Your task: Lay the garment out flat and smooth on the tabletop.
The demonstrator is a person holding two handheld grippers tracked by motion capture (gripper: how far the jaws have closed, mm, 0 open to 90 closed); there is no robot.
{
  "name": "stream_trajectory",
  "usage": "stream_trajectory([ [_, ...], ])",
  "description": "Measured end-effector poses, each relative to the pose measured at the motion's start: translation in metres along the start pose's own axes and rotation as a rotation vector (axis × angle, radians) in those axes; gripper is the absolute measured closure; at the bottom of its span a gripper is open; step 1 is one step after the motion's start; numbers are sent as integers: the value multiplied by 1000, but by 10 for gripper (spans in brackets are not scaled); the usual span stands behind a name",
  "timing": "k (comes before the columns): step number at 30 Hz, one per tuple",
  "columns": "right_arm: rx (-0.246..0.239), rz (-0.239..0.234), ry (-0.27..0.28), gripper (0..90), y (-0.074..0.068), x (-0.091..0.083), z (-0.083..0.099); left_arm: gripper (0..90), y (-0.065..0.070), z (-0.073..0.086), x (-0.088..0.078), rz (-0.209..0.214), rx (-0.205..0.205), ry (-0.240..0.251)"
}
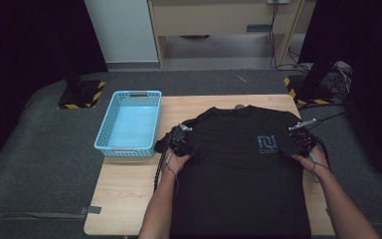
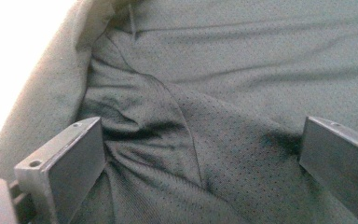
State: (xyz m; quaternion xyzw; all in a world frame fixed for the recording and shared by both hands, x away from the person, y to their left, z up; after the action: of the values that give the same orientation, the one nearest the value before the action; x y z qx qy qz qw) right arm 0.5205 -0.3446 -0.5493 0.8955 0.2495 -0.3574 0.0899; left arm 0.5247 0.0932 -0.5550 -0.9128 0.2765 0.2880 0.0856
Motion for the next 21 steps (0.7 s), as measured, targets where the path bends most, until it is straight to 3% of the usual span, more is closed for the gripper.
stream_trajectory([
  [5, -2, -1, -10, 2, 2, 1, -2, 12, 0, -3, 4, 0, 0, 0],
  [11, 1, 5, -10, 2, 4, 4, -4, 3, -6, -13, 13, 2, -3, -75],
  [17, 12, 15, -7, 2, 8, 7, -7, 4, -18, -14, 18, -21, -19, -38],
  [21, 24, 27, -1, 2, 11, 11, -10, 1, -24, -24, 26, -7, -11, -108],
])
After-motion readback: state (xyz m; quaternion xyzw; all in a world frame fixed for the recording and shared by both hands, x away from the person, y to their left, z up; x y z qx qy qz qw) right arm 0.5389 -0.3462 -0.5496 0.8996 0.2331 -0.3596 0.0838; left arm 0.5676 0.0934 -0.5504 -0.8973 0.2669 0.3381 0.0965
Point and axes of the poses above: each handheld gripper's, and its own axes: x roughly forward along the jaws, z roughly out of its underside, y roughly to its right, the point moved 3 cm from there along x, roughly forward along the jaws, and after that the axes turned 15 degrees about y, right-handed, at the moved point
